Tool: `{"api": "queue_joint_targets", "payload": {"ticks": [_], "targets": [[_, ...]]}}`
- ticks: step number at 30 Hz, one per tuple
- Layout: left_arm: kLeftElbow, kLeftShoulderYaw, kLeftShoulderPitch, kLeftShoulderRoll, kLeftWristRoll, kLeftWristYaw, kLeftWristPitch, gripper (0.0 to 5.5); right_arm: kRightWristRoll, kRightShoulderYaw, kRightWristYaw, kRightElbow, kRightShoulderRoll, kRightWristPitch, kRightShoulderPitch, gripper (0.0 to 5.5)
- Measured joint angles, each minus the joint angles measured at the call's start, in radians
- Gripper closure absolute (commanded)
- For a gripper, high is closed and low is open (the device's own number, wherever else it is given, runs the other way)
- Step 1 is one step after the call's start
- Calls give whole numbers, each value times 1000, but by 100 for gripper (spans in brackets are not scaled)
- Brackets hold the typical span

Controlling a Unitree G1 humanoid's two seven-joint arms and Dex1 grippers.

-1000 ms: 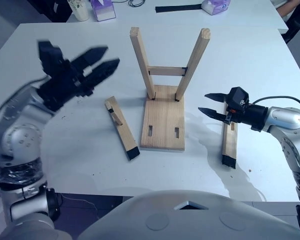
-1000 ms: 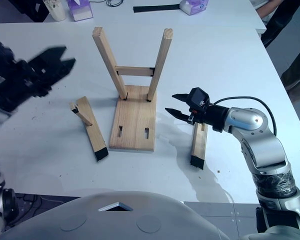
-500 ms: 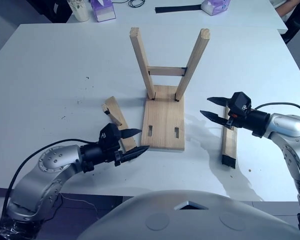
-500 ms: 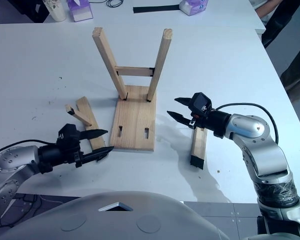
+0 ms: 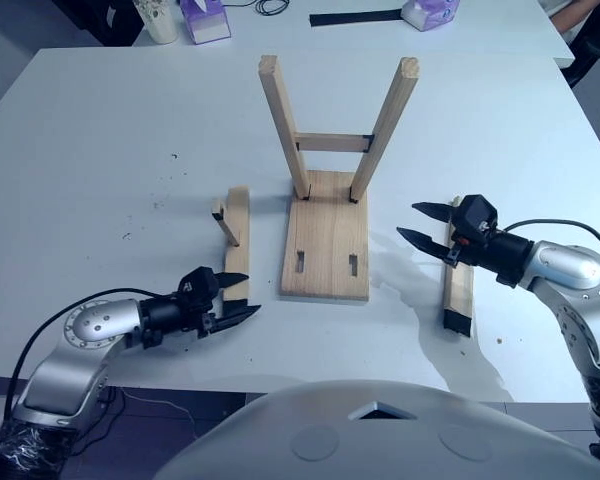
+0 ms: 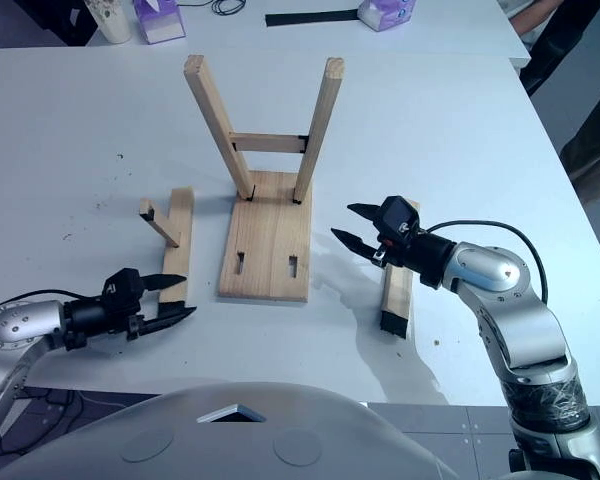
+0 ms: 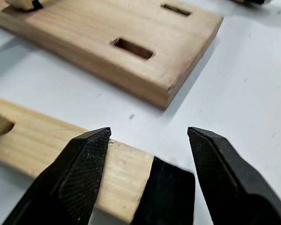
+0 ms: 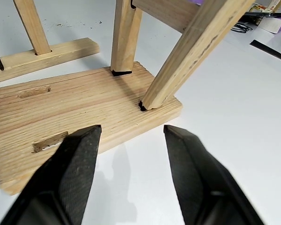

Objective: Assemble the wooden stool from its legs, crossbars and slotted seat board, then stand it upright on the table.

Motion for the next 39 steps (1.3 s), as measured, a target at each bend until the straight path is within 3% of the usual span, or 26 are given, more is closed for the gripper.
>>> {"api": "queue_joint_targets", "payload": {"ticks": [7, 13, 15, 19, 26, 34, 39], "targets": [[130, 80, -83, 68, 60, -38, -54, 246, -21, 8, -22, -5, 10, -6, 14, 307], [-37, 240, -71, 90, -59, -21, 116, 246, -47, -4, -26, 5, 3, -11, 39, 307], [-65, 251, -50, 92, -64, -6, 173, 223, -47, -20, -30, 2, 3, -11, 51, 307], [-90, 239, -31, 53, -64, 97, 314, 157, -49, -32, -42, -2, 5, -11, 66, 307], [-162, 185, 17, -98, -47, 294, 476, 157, -48, -30, -42, -3, 6, -11, 60, 307], [-94, 97, -70, -218, 30, 442, 466, 157, -49, -21, -38, 4, 4, -11, 35, 307], [-46, 53, -93, -236, 69, 451, 382, 227, -49, -9, -30, 9, 4, -11, 24, 307]]}}
